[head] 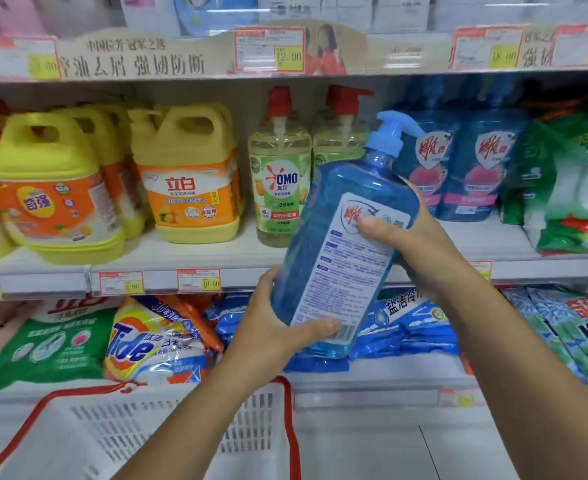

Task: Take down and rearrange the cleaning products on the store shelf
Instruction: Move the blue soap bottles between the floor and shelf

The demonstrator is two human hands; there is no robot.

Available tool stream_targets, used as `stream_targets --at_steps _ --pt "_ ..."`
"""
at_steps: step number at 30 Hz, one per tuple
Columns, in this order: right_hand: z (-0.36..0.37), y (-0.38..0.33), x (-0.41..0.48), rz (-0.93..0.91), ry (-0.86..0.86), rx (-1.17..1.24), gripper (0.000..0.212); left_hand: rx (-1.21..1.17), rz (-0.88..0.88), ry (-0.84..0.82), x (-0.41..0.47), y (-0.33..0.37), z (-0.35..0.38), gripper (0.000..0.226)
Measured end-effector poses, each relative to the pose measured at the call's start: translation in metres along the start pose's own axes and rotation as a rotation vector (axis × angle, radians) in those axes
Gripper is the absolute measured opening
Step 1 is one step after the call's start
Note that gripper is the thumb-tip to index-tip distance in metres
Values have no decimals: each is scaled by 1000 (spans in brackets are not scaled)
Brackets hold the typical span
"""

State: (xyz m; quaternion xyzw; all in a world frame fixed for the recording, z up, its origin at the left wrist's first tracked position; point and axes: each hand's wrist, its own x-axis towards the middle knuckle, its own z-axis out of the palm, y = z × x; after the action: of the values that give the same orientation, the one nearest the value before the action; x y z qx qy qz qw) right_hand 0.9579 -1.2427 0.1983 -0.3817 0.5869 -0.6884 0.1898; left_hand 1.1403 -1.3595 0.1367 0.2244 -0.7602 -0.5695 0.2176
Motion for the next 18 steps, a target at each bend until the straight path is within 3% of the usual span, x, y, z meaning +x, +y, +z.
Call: stream_targets --at_steps 3,7,10,15,18 --pt "-7 -5 -5 -23 -36 102 118 113 -8 -169 1 7 -9 91" --pt "-9 -4 -13 3 -188 190 99 -7 -3 -385 1 13 -8 79" --pt "-12 -14 -15 71 -203 98 102 -93 42 -263 -1 3 7 74" --pt "-9 -35 -19 25 -122 -355 119 -64 171 50 -8 -3 38 88" --pt "-9 -31 -23 -43 -48 -347 104 62 159 51 -12 -2 41 104"
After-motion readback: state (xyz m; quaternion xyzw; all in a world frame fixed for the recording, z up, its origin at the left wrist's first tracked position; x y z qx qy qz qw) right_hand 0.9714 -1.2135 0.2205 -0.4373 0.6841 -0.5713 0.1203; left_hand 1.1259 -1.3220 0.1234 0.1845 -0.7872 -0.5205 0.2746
